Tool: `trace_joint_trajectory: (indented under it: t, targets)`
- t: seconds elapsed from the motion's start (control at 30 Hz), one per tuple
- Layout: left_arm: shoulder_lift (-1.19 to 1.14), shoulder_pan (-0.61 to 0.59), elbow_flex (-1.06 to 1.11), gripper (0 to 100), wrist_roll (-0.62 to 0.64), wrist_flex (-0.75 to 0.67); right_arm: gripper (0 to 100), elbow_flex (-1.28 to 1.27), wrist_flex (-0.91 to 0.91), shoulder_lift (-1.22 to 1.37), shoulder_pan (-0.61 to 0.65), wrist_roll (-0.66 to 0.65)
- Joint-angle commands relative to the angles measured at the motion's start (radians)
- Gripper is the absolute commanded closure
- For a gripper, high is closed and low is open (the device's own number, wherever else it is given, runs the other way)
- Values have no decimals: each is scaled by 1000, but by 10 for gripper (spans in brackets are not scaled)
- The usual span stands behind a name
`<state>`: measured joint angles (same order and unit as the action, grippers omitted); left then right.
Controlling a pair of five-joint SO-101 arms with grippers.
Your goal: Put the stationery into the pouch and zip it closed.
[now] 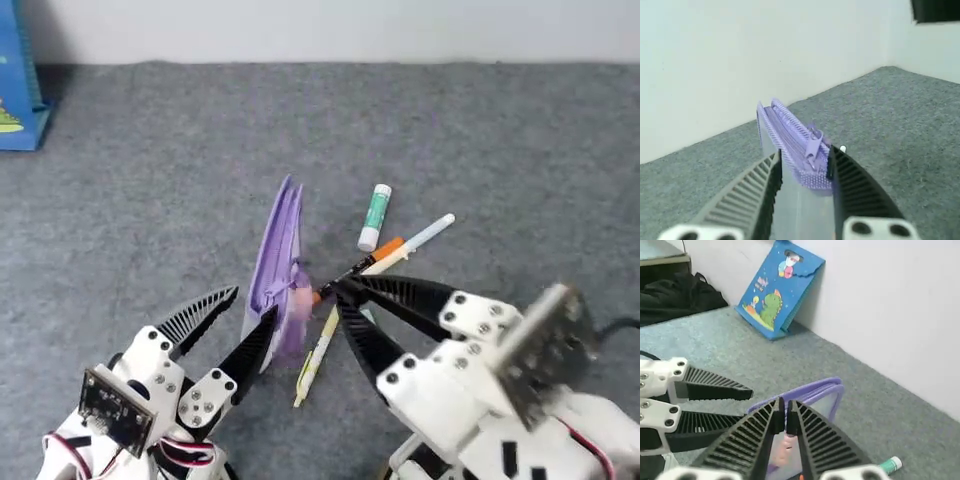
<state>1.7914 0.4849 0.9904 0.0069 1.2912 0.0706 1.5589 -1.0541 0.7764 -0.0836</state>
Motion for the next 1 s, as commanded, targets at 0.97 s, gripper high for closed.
trace_joint_trajectory:
  t: [0.97]
  targets:
    - [-29, -11, 39, 863, -25, 106, 809, -603, -211, -7, 39, 0]
